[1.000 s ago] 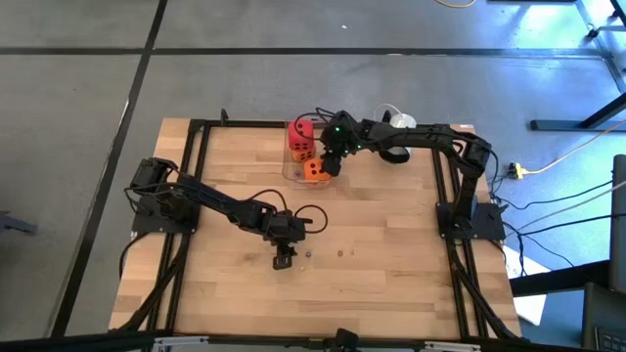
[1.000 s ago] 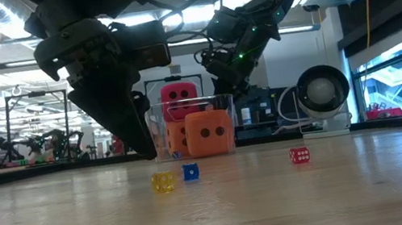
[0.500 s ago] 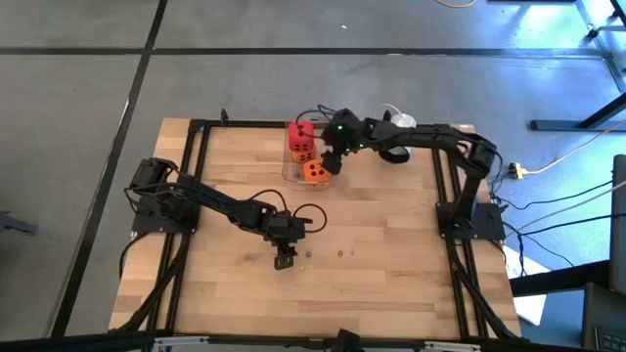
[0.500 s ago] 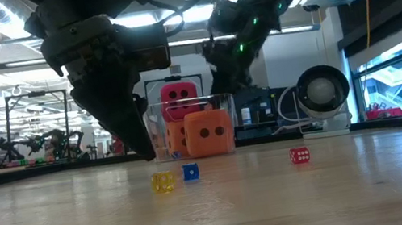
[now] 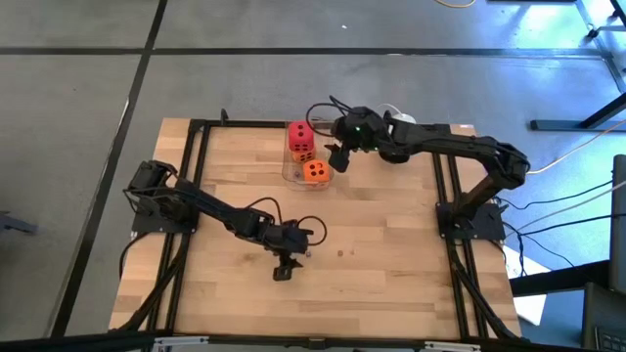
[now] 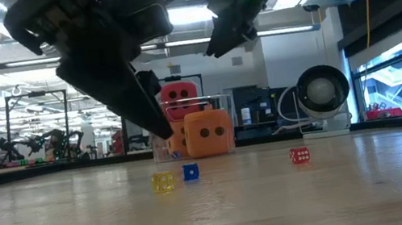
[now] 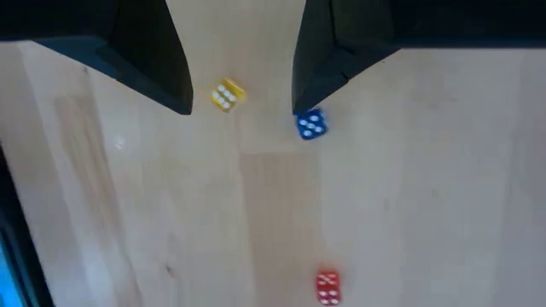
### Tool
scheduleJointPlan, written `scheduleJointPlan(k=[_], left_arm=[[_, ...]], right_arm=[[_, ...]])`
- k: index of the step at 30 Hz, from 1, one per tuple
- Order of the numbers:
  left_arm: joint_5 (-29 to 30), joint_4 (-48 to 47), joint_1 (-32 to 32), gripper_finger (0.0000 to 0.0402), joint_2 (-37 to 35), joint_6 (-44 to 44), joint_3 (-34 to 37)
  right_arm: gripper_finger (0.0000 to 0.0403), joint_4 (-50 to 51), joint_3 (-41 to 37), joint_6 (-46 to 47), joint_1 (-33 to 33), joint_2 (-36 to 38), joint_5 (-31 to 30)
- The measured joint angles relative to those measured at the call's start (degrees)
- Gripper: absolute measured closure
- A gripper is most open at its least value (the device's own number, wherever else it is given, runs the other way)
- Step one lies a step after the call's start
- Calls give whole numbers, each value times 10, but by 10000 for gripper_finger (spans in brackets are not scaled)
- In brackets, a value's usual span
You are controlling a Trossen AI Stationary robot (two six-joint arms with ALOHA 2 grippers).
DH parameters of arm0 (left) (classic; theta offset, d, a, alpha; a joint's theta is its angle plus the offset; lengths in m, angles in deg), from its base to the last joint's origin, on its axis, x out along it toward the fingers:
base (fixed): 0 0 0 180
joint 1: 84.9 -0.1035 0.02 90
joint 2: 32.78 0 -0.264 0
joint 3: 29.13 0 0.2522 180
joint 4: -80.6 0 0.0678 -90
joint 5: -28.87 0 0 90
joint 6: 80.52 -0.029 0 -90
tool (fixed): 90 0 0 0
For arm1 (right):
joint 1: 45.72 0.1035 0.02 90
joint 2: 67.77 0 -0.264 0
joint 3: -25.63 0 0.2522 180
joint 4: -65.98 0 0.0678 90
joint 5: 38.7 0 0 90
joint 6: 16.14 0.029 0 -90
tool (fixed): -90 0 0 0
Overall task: Pick & Place Dice
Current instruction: Put the small yellow die into the bin
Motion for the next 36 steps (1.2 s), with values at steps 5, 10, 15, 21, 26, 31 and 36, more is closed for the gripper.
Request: scheduleJointPlan(k=[5, 10, 15, 21, 26, 31, 36], left_arm=[[34, 2, 10, 205, 0, 38, 0], [72, 6, 29, 205, 0, 50, 0], [67, 19, 56, 205, 15, 33, 0], [80, 50, 77, 205, 46, 35, 0], [119, 47, 77, 205, 49, 33, 0], [100, 48, 76, 206, 49, 11, 0], [100, 47, 76, 212, 62, 2, 0]], right_arm=[[174, 2, 0, -1, 1, -2, -2], [174, 2, 0, -2, 1, -4, -2], [174, 10, 0, 7, 1, -4, -1], [174, 22, 0, 7, 1, -4, -2], [174, 22, 0, 7, 1, -4, -2], [174, 23, 0, 7, 1, -4, -2], [174, 24, 0, 6, 1, -4, -2]])
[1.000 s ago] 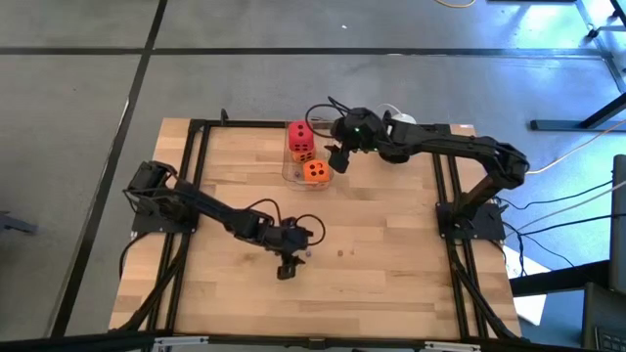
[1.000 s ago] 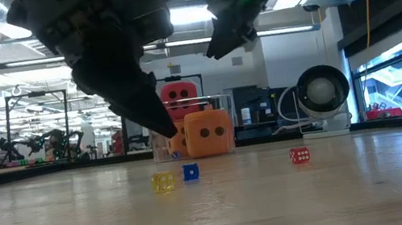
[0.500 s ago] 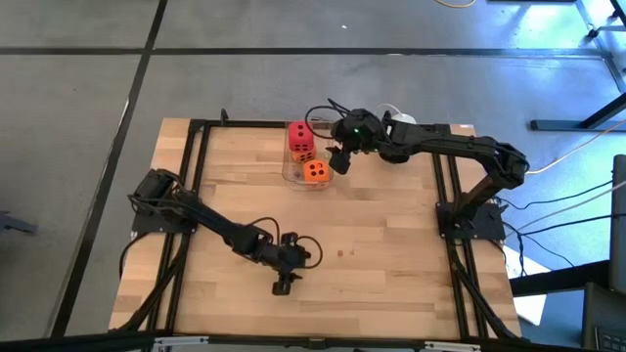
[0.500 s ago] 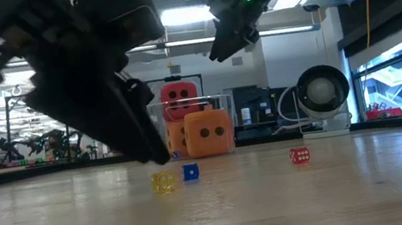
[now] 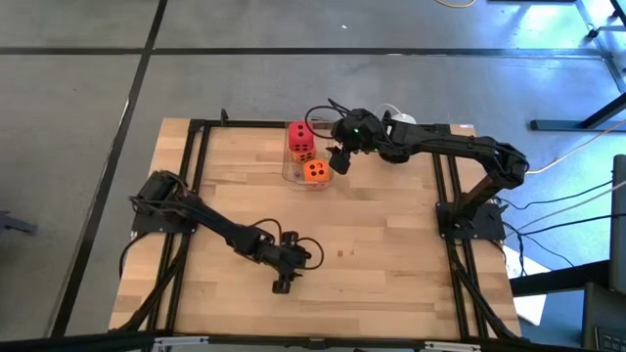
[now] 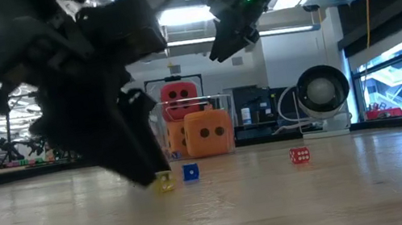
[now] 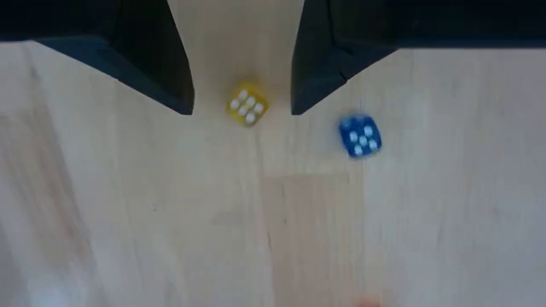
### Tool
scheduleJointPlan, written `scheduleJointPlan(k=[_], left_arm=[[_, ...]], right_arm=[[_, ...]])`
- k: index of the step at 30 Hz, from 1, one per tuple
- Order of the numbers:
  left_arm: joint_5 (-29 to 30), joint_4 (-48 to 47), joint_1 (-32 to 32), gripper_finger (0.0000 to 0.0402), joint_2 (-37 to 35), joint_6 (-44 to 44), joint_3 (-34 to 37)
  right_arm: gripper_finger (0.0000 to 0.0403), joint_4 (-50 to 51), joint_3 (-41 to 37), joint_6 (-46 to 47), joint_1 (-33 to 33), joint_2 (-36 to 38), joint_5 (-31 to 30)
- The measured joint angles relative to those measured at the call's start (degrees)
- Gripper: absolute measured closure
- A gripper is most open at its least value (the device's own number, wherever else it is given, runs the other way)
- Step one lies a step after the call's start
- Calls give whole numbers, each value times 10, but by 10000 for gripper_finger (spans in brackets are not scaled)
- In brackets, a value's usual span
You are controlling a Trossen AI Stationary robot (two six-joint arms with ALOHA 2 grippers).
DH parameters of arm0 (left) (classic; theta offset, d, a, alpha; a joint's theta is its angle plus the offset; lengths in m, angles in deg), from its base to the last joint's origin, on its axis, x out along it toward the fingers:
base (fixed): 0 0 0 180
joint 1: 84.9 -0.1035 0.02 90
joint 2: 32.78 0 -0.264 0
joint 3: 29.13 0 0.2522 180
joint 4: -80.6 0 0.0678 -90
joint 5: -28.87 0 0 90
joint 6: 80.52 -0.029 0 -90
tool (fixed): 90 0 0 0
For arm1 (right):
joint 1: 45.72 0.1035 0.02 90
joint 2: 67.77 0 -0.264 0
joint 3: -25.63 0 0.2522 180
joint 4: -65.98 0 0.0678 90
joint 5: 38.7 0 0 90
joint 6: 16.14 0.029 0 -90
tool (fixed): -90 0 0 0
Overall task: Pick & Place Dice
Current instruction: Put the small yellow die into the bin
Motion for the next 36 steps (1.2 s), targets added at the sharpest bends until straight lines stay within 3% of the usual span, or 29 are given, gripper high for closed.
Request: scheduleJointPlan(k=[8, 22, 27, 32, 36], left_arm=[[-22, 24, -5, 238, 19, 3, 0], [-29, 24, -10, 353, 19, -7, 0], [-29, 14, -10, 359, 15, -7, 0], [-29, -31, -20, 359, -21, 11, 0], [-33, -64, -33, 360, -65, 27, 0]], right_arm=[[174, 3, 0, 0, 0, 0, 0], [174, 1, 0, -10, 19, 38, 0], [174, 24, 0, 11, 50, 84, 9], [174, 98, 1, 52, 97, 109, 82], [174, 133, 0, 71, 146, 116, 69]])
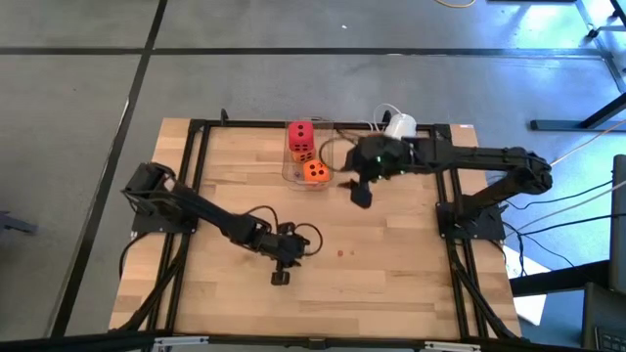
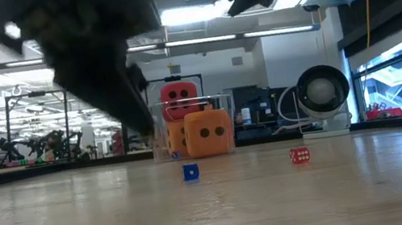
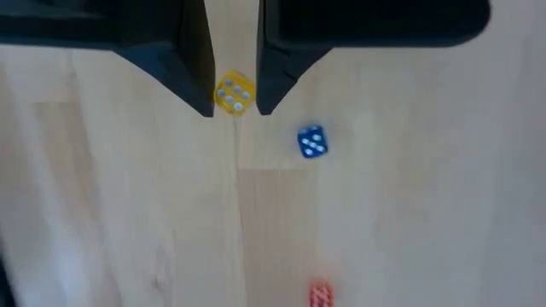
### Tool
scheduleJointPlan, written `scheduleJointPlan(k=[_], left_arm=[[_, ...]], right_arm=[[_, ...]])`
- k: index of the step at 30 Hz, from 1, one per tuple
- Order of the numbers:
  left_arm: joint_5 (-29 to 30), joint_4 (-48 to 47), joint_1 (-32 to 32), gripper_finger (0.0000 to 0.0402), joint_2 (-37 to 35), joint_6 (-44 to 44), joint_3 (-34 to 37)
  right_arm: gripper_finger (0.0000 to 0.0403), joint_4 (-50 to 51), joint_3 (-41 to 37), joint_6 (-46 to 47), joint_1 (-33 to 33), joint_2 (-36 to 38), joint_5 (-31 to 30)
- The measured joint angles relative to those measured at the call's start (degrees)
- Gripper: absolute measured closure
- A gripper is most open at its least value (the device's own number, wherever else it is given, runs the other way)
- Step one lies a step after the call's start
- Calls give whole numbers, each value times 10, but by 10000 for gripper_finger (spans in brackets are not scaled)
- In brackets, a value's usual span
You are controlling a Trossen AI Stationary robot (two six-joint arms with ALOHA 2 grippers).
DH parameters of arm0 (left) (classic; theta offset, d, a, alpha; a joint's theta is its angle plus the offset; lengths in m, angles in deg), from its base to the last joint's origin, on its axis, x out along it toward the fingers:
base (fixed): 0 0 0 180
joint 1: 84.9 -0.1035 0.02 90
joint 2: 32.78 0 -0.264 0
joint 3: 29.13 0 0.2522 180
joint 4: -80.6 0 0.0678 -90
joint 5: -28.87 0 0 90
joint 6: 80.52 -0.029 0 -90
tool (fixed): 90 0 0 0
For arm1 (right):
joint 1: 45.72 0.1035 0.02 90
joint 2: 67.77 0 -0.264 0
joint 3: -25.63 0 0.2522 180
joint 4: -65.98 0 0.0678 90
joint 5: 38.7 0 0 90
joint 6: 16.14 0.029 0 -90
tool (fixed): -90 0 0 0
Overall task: Pick & Place Dice
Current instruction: Put the small yellow die into the bin
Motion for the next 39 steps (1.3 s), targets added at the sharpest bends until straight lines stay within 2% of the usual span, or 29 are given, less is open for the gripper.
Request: scheduleJointPlan(k=[5, 9, 14, 17, 19, 23, 28, 31, 39], left_arm=[[11, -10, -27, 357, -66, 9, 0], [27, -17, -71, 360, -118, 46, 0], [29, -30, -144, 358, -174, 75, 0], [38, -52, -188, 361, -195, 53, 0], [60, -74, -219, 364, -204, 32, 0], [76, -87, -289, 362, -199, 8, 0], [39, -90, -360, 362, -164, -28, 0], [14, -97, -382, 362, -142, -45, 0], [27, -94, -398, 360, -79, -95, -7]], right_arm=[[174, 14, -5, 25, 62, 1, -9], [174, -7, -57, 44, 100, 0, -21], [174, -133, -165, 101, 136, -1, 8], [174, -219, -219, 124, 155, -1, 2], [174, -242, -238, 138, 165, -1, -7], [174, -247, -253, 159, 178, -1, -9], [174, -247, -256, 175, 180, -1, -9], [174, -247, -256, 186, 180, -1, -9], [174, -272, -256, 203, 192, -22, -9]])
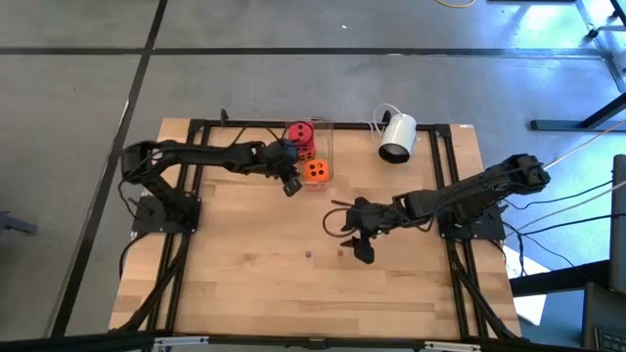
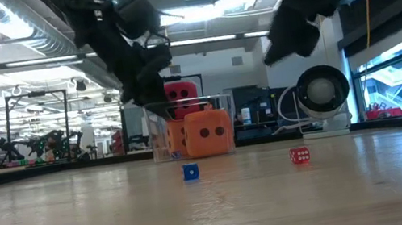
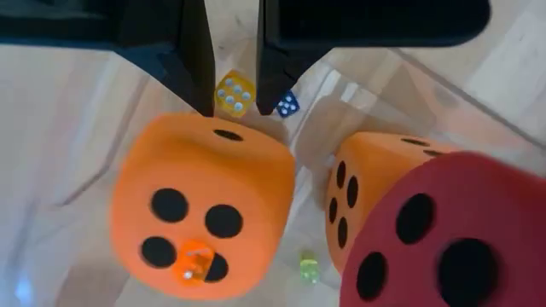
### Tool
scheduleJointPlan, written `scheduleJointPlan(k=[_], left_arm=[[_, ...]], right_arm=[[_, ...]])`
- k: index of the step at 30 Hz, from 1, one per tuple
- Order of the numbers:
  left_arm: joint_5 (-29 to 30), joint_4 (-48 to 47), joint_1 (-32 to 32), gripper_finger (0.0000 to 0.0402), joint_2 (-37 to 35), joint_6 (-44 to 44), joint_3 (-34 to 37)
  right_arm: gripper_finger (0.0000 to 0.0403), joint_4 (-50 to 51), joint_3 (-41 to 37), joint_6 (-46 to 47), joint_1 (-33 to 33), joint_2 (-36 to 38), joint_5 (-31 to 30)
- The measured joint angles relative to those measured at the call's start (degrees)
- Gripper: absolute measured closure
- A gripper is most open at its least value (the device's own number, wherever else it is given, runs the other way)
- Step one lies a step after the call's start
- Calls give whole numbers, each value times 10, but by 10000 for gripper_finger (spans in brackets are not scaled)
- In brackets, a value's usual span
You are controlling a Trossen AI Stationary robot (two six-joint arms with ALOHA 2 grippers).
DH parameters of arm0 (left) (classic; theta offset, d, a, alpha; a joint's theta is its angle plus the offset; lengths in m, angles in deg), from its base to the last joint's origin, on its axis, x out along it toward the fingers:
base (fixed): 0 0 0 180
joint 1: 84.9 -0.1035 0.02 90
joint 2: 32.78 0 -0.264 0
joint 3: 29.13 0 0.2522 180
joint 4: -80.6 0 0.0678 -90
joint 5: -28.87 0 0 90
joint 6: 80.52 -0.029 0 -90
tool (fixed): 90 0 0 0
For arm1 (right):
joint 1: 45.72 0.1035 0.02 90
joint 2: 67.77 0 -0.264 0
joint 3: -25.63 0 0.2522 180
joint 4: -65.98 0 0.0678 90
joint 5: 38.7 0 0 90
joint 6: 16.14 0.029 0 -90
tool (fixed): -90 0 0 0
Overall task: Pick & Place Dice
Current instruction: Put the small yellow die into the bin
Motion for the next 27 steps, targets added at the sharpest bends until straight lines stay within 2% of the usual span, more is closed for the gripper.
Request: scheduleJointPlan(k=[6, 13, 20, 27], left_arm=[[-1, 2, 0, 355, 46, -22, -23], [-1, 5, 0, 351, 58, -29, -30], [7, -13, 0, 350, 60, -39, -29], [19, -44, 0, 346, 62, -36, -26]], right_arm=[[174, -5, 0, 0, 22, -63, -4], [174, -19, 0, -36, 50, -121, -75], [174, -40, 0, -27, 52, -180, -19], [191, -54, 0, -22, 52, -192, -34]])
